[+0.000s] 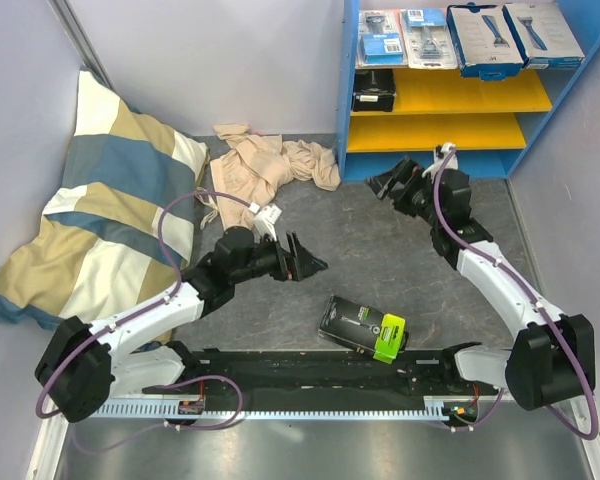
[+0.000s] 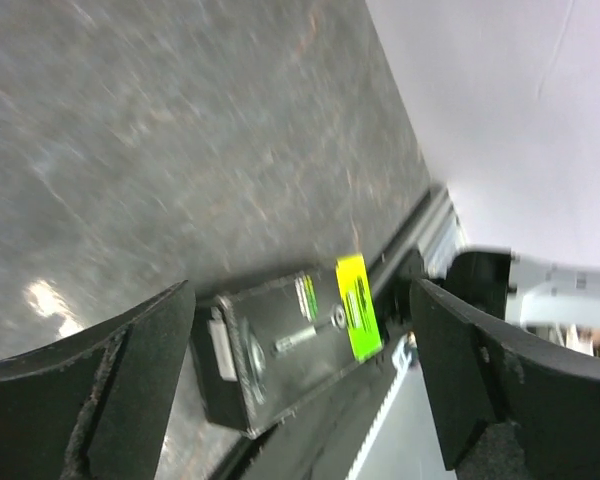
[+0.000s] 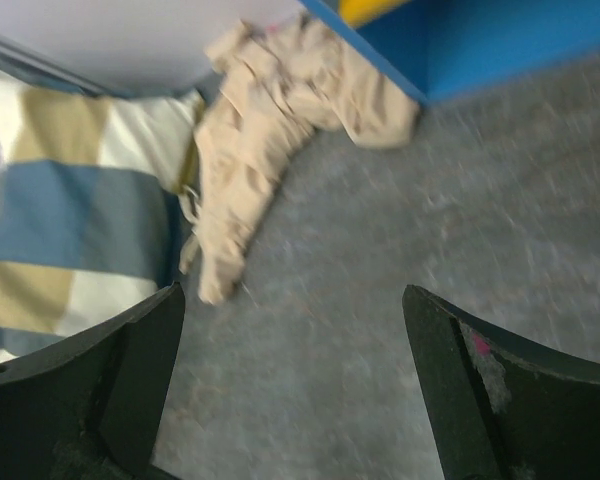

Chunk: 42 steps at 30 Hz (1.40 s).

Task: Place and organize the shaving razors onto the shelf

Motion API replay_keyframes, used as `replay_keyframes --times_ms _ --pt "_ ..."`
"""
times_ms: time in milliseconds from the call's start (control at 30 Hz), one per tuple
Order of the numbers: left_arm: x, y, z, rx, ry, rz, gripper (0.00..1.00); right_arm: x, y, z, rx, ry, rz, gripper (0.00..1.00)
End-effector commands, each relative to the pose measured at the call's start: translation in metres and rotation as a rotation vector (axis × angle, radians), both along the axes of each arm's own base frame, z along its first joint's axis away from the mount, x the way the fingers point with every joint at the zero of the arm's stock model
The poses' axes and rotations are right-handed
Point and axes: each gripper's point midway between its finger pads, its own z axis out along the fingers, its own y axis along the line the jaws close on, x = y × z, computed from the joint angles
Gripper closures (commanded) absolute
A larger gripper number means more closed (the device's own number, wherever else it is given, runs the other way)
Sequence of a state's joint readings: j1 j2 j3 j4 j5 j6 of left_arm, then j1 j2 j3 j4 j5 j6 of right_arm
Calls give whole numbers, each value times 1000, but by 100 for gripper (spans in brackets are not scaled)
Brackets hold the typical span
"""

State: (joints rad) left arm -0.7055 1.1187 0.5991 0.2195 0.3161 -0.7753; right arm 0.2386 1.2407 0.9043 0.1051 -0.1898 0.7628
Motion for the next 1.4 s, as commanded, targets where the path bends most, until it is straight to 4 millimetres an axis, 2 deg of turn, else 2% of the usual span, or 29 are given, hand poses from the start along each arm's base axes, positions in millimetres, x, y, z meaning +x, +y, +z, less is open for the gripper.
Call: replay_keyframes --times_ms 0,33,100,133,233,333,367,433,467,567,633,833,967,1167,1367 --pt "-30 -16 -2 31 -53 -117 11 -30 0 -44 -71 90 68 2" --pt "-44 -22 -9 45 -42 -158 13 -38 -1 -60 -80 124 76 2" --pt "-56 -27 -17 59 -28 -192 16 -47 -2 -71 -87 150 87 2" --pt "-70 -33 -22 67 -23 -234 17 -53 -3 -84 -92 178 92 2" --pt "-95 -46 -38 102 6 -316 22 -64 -1 -100 -88 218 114 2" --pt "-119 -59 -54 142 30 -398 31 -75 1 -114 -90 257 142 2" --pt "-126 -62 -56 148 32 -419 37 -77 0 -117 -86 265 147 2" --pt "-143 -69 -65 174 35 -474 44 -93 3 -135 -80 331 177 2" --pt "-148 -70 -68 184 34 -488 53 -97 3 -140 -76 348 183 2" --pt "-164 -75 -82 229 32 -528 66 -114 2 -158 -66 409 194 2" --pt "-169 -78 -88 243 40 -541 70 -125 3 -167 -54 431 207 2" --pt "-171 -84 -120 316 102 -555 74 -144 4 -184 -37 488 237 2" --pt "-163 -88 -138 361 133 -507 76 -156 5 -193 -25 529 263 2" --pt "-135 -91 -154 440 149 -390 78 -171 7 -198 -5 555 288 2" --pt "-96 -87 -152 405 194 -283 78 -181 11 -197 22 556 324 2"
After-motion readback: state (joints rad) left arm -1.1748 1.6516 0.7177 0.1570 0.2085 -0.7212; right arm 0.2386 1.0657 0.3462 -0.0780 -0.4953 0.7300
